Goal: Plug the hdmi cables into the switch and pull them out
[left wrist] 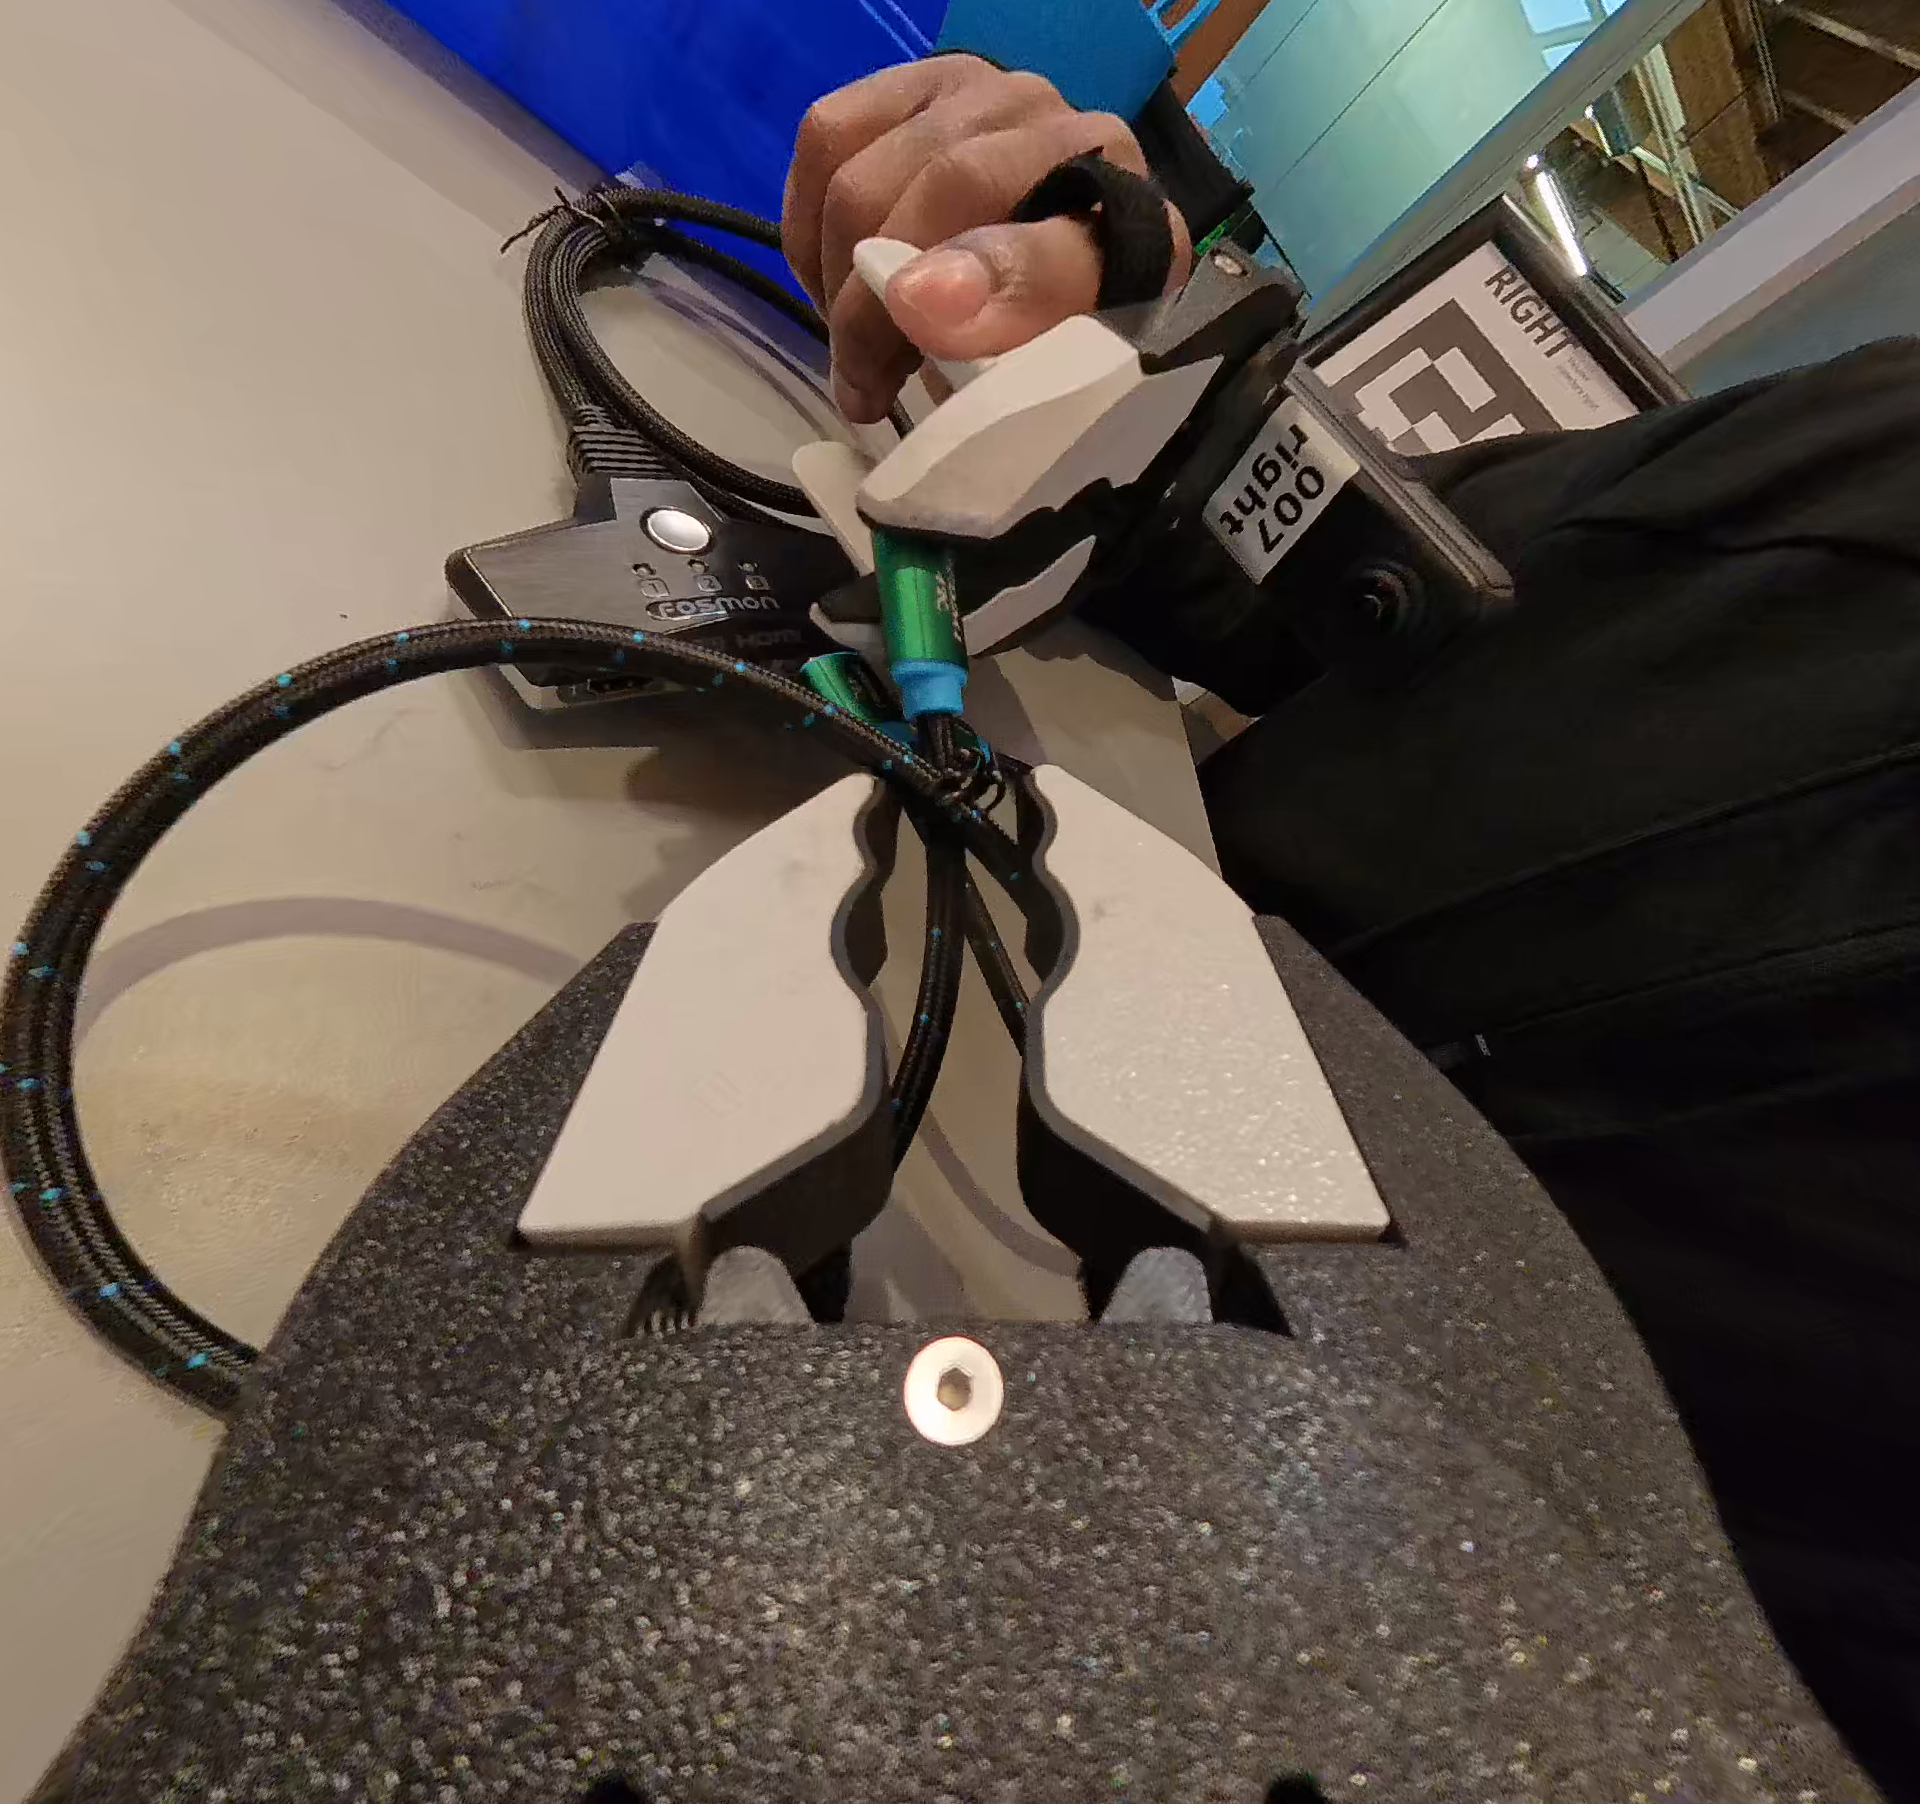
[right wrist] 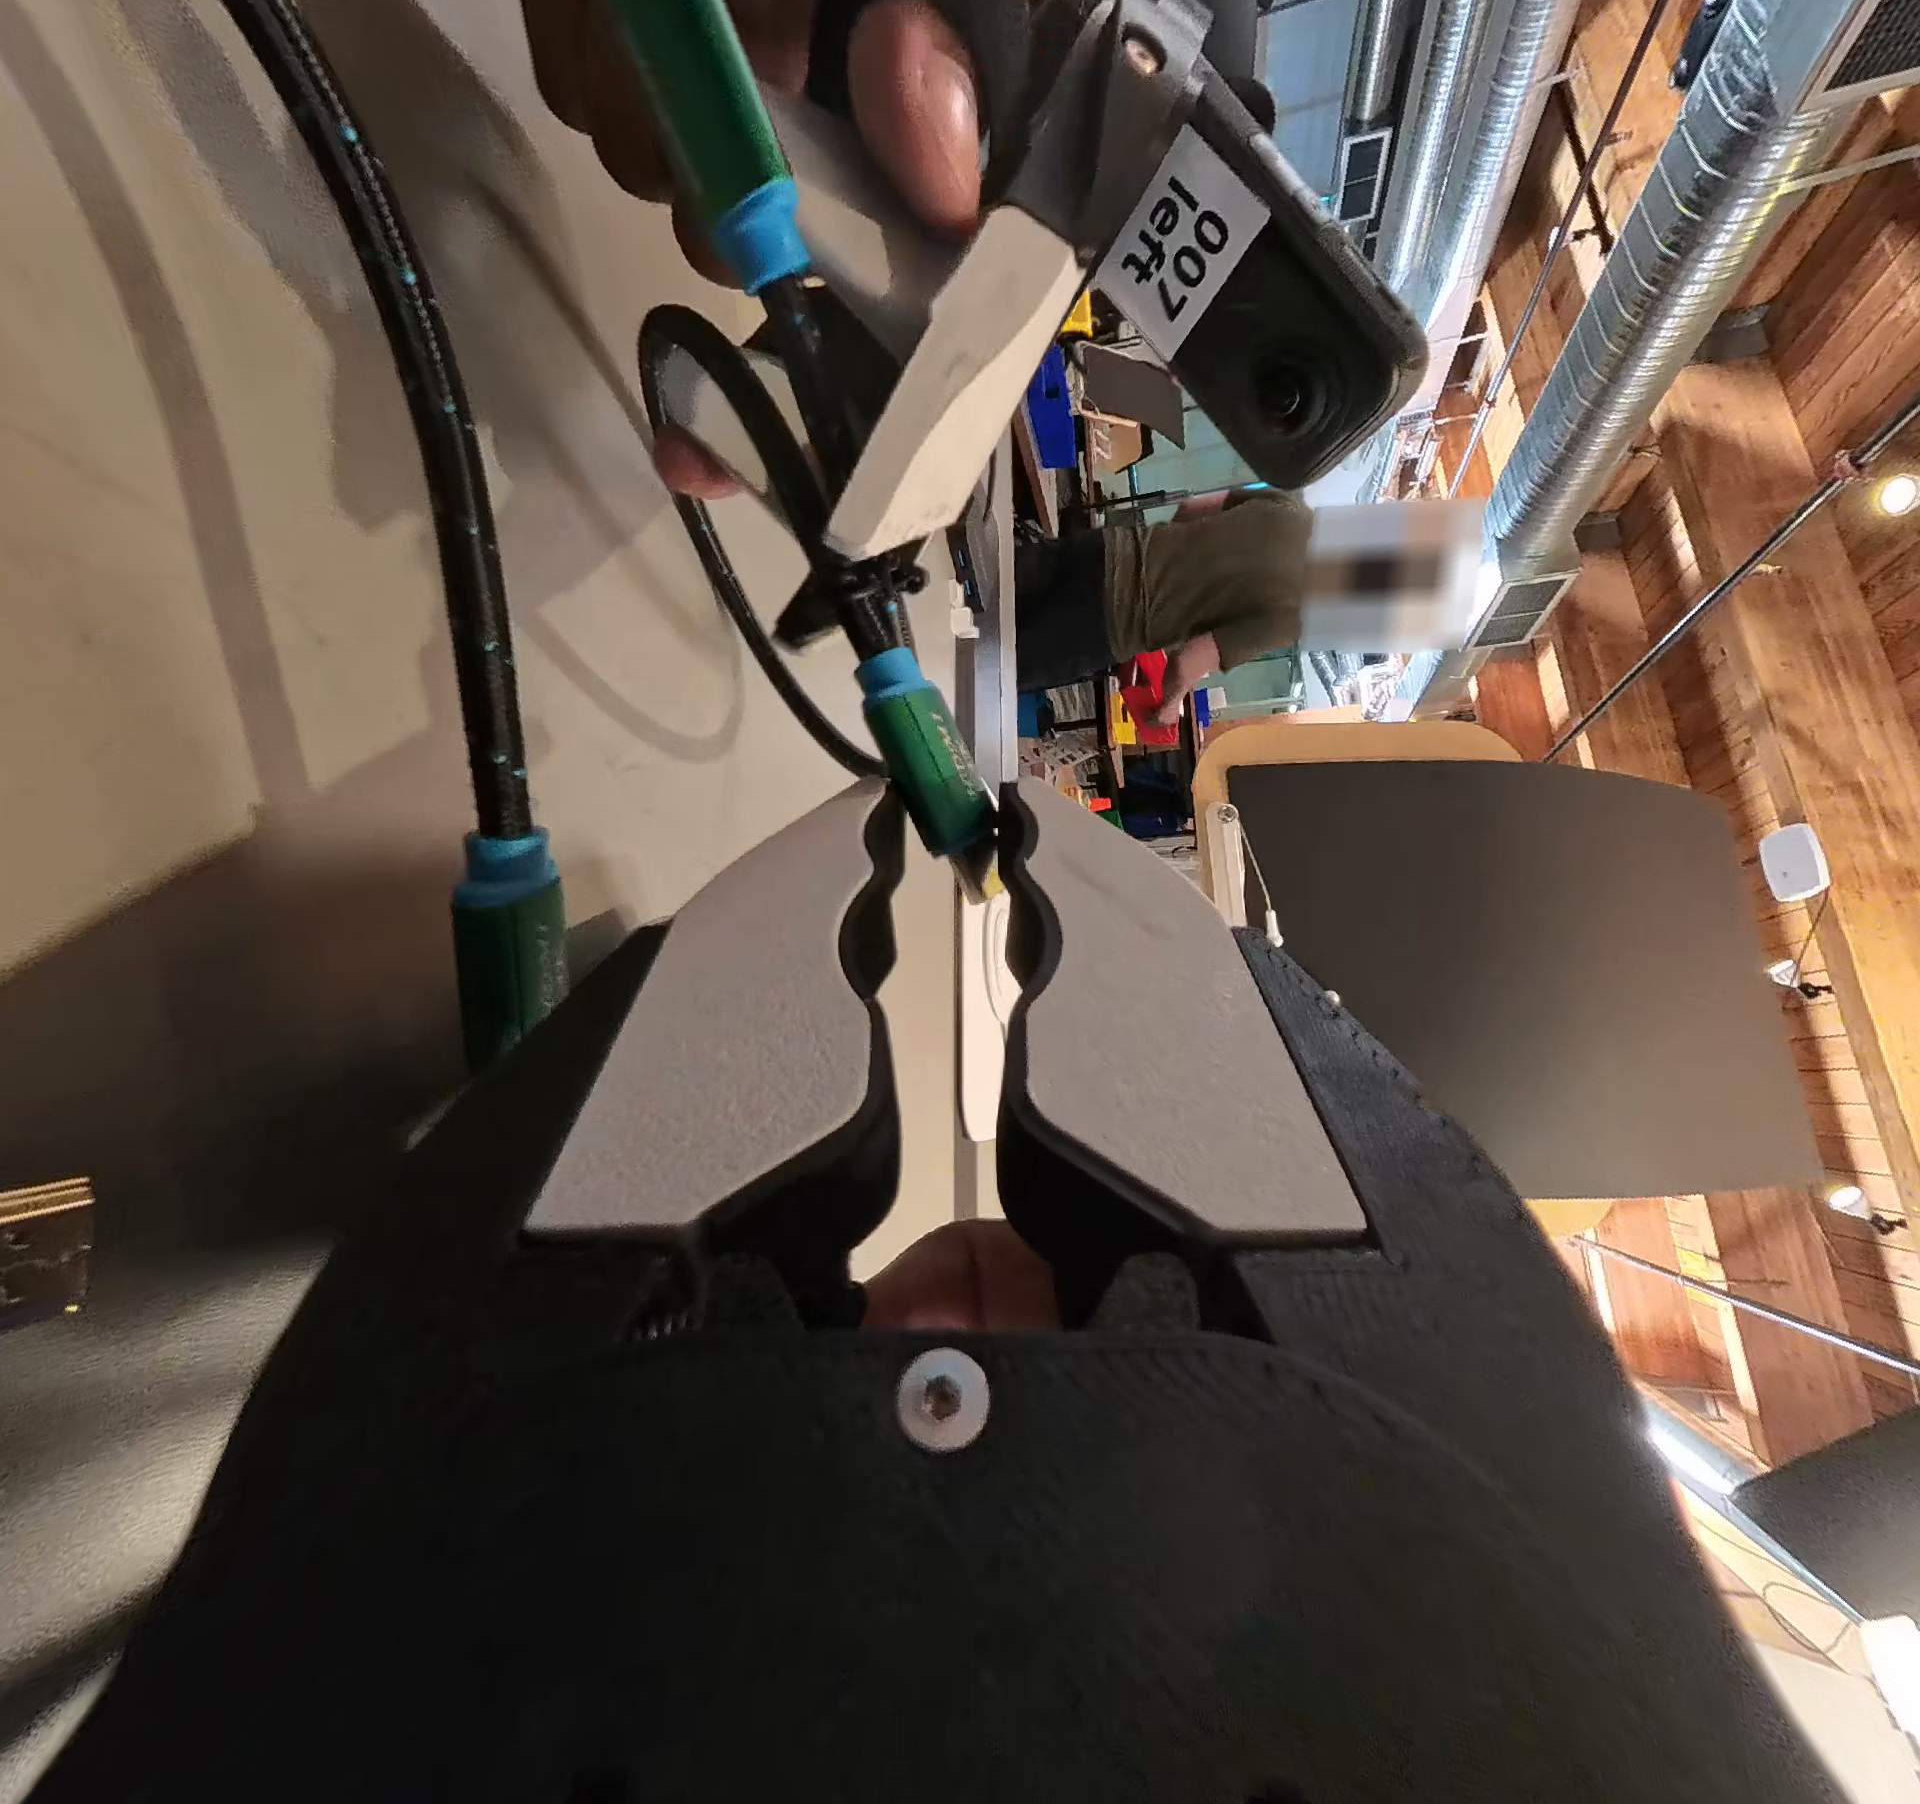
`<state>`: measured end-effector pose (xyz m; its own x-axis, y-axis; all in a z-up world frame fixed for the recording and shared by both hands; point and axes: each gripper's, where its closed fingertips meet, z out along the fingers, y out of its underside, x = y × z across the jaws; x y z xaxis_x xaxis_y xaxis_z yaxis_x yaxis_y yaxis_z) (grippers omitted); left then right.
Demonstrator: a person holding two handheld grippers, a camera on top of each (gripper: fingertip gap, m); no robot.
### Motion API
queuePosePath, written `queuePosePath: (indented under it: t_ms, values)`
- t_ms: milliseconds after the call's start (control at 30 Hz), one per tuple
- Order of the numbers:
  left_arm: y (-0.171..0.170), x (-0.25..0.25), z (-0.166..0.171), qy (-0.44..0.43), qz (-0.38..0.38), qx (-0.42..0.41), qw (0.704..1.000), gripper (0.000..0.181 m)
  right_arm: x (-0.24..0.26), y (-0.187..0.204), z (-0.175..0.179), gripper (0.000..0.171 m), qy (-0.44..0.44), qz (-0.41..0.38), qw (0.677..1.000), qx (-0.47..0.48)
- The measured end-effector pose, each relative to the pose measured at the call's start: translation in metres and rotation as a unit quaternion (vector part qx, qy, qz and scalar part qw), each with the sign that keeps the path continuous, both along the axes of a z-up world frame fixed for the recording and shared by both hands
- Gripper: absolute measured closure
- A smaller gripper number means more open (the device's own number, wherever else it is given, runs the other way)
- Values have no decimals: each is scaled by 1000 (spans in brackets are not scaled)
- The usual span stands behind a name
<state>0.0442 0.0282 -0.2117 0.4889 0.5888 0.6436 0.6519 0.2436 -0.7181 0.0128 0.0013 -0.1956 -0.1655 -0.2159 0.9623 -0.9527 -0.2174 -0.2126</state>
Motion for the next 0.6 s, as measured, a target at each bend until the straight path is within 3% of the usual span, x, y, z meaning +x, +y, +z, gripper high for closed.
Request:
queuePosePath:
  t_ms: [600]
  values:
    - [0, 15, 3, 10, -26, -49, 998, 163, 7, 7, -1, 157, 21, 17, 1000, 8]
